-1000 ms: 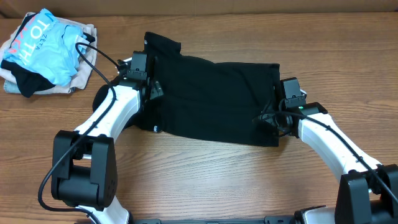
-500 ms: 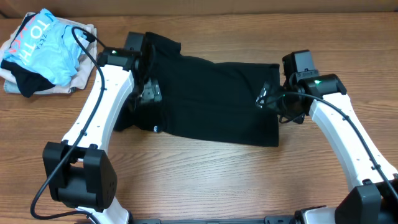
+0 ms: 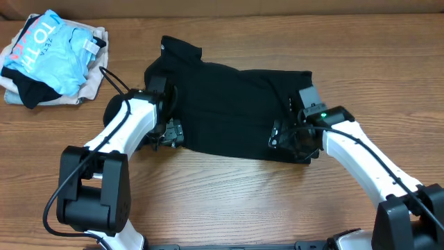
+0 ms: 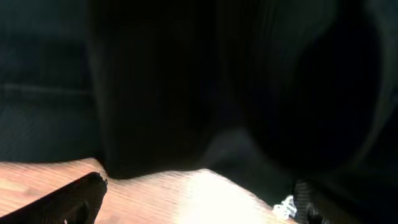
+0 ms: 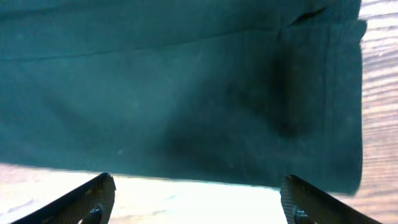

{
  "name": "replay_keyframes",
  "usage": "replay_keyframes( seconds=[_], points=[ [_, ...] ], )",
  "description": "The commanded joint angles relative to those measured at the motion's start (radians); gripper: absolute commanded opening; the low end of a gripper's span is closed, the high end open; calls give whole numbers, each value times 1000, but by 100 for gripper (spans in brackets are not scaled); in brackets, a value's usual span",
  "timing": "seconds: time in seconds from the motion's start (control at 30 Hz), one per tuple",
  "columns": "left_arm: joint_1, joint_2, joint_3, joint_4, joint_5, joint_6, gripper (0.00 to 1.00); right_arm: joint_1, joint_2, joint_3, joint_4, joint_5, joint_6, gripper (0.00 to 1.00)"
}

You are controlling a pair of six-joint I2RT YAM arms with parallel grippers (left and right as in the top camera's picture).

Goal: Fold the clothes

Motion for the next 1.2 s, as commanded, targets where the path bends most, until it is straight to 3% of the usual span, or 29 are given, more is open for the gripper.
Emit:
replay_keyframes(
  seconds=[0.0,0.13,0.37,1.17],
  points=[
    [-6,-3,-32,78,-28,-6,100,1,-1,-58,50,32,15,88],
    [-6,-2,-49,109,-76,-6,100,1,-1,-131,103,50,18,86],
    [-6,-2,-71,31,-93,-11,100,-1,-1,-203,121,68,54,84],
    [-6,-2,-100,-130,-101,-11,100,-124,0,-205,18,175,126,84]
  ],
)
